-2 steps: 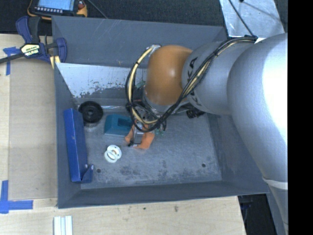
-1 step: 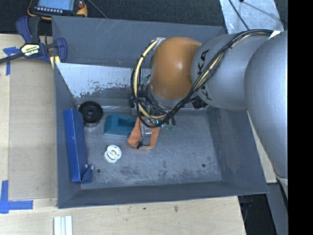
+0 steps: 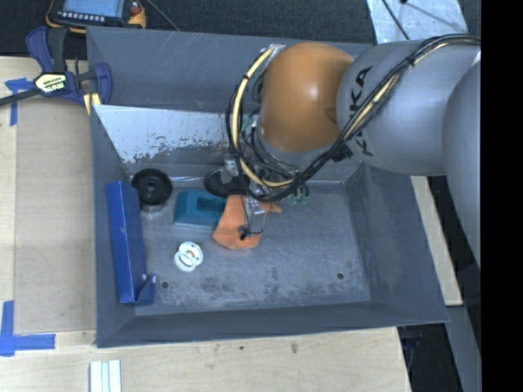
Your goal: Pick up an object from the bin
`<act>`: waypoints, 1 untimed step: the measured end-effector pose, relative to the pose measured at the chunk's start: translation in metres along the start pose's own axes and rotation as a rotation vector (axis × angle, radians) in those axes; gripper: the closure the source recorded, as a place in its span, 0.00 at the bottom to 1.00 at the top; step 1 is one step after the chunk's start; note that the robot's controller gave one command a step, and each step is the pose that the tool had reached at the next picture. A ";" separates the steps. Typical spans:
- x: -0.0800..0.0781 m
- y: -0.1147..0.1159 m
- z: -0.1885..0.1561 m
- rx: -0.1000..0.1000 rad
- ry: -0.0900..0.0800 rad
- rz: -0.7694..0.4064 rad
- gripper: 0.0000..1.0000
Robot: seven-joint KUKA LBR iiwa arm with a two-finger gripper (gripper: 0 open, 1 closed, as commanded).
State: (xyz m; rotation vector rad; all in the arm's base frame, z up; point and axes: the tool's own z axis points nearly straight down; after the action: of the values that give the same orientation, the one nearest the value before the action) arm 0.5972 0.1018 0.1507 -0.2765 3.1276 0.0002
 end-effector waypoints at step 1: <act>0.025 -0.011 0.019 0.001 -0.010 -0.234 0.00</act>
Offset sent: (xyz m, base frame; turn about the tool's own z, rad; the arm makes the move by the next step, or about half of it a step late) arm 0.0106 0.0224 -0.0807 -0.3780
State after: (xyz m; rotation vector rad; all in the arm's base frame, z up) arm 0.5748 0.0871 0.1322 -0.6380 3.0638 -0.0006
